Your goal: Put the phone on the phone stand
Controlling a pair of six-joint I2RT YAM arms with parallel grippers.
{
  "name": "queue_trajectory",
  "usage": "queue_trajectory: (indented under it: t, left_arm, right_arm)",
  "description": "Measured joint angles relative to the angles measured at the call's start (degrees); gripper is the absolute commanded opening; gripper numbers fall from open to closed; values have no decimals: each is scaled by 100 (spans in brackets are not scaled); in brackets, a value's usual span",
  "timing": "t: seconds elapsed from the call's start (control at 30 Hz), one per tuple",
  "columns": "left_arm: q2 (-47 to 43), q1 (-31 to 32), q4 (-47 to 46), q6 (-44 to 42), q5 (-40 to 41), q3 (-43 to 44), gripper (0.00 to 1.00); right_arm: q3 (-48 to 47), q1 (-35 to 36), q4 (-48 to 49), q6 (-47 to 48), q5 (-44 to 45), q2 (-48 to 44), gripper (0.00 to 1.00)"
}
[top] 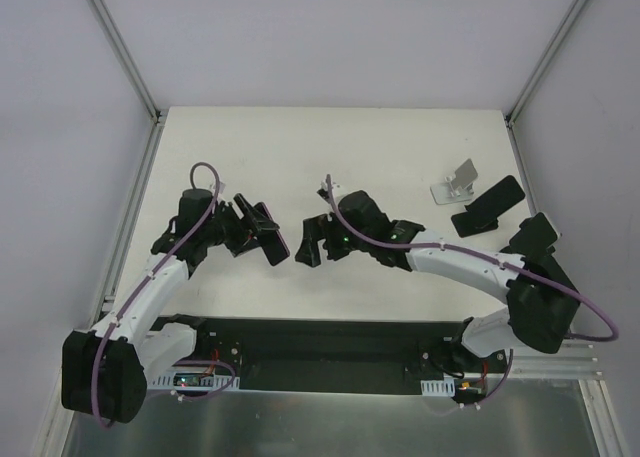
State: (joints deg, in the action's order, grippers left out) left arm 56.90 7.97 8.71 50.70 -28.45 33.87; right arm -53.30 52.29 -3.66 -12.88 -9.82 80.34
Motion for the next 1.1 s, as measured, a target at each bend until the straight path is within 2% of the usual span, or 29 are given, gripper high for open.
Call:
queue_trajectory:
  t: [0.13, 0.23, 0.27, 0.33, 0.37, 0.43, 0.47, 0.5, 0.53, 0.57, 0.63, 0.77, 0.97, 1.03, 1.1]
  left_arm:
    - [-157, 538, -7, 284, 37, -39, 0]
    - [-210, 754, -44, 407, 90, -37, 0]
    - [-214, 800, -52, 424, 114, -37, 0]
    - [-210, 914, -59, 452, 168, -31, 0]
    - [-203, 968, -61, 455, 203, -24, 0]
    - [-168, 1047, -57, 459, 234, 9, 2]
    - [-138, 1082, -55, 431, 271, 44, 10]
    - [-111, 1086, -63, 402, 293, 70, 39]
    - [-87, 1086, -50, 369, 245, 120, 53]
    - [-83, 1086, -31, 330, 188, 170, 62]
    - [-85, 1126, -44, 236, 90, 254, 76]
    - [-262, 1145, -640, 105, -232, 302, 79]
    - [-468, 1198, -2916, 522, -1174, -337, 77]
    - [-221, 1399, -3526, 682, -1467, -382, 76]
    - [-76, 1733, -3917, 697, -1613, -372, 70]
  right_arm:
    - [-92, 302, 619, -420, -146, 461, 85]
    - [-94, 326, 1014, -754, -212, 721, 70]
    - [-101, 323, 1134, -850, -247, 822, 57]
    - [-103, 313, 1340, -1051, -302, 1019, 40]
    - [-101, 313, 1399, -1080, -328, 1064, 23]
    - [-81, 317, 1530, -1187, -415, 1088, 2]
    - [-63, 330, 1613, -1165, -455, 1067, 1]
    - [-35, 352, 1735, -1113, -481, 1019, 1]
    - [35, 376, 1790, -1082, -411, 942, 1]
    - [118, 372, 1838, -1051, -402, 855, 1]
    - [411, 291, 1987, -1025, -358, 531, 1]
    - [1338, -26, 2251, -1049, -352, -468, 1]
    - [2354, -518, 2822, -1281, -570, -1856, 1]
    - [2476, -529, 2951, -1335, -601, -2304, 1]
    - [2509, -533, 3115, -1386, -612, -2697, 1]
